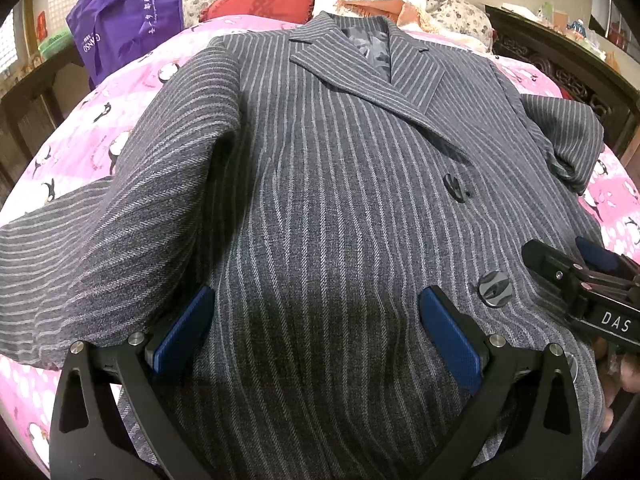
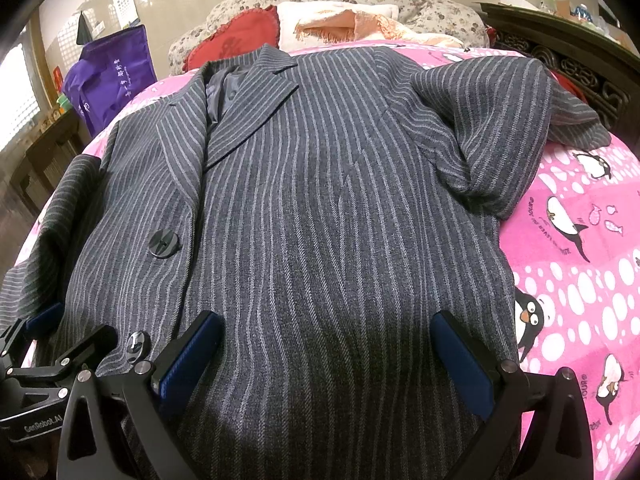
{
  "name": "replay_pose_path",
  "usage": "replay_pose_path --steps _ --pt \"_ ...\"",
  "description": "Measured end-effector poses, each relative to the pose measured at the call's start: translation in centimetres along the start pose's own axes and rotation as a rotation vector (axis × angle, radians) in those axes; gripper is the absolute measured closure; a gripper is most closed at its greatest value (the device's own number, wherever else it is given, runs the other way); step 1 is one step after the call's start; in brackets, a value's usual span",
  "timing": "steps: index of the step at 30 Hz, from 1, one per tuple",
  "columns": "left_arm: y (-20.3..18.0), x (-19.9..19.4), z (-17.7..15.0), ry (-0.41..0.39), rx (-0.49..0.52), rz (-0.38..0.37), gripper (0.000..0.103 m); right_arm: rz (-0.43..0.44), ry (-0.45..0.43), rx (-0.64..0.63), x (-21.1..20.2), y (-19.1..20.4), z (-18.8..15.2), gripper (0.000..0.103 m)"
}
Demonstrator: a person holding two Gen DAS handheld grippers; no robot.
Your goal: Fold large clothes
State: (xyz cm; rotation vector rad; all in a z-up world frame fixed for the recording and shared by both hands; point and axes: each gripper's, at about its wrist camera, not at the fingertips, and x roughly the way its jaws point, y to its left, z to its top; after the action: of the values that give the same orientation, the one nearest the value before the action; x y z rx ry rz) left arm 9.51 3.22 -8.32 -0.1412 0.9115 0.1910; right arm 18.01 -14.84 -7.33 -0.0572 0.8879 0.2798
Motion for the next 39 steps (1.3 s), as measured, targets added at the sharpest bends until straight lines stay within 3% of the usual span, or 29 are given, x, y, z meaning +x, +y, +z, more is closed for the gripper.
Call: replay_pose_path --steps 8,15,39 --pt "0.1 0.0 0.0 -0.003 -0.002 -0.007 0.0 0.008 0.013 -0.024 -1.2 0.1 -1.6 0.0" --pt "0.2 0.0 -0.1 -0.004 -0.004 -0.011 0.0 0.002 -0.042 -0.036 -3.2 -0.2 -4.2 0.0" --pt "0.5 -0.4 0.2 0.009 -0.011 -0.026 0.0 0.018 -0.055 -0.029 -3.3 -0.6 -4.4 0.0"
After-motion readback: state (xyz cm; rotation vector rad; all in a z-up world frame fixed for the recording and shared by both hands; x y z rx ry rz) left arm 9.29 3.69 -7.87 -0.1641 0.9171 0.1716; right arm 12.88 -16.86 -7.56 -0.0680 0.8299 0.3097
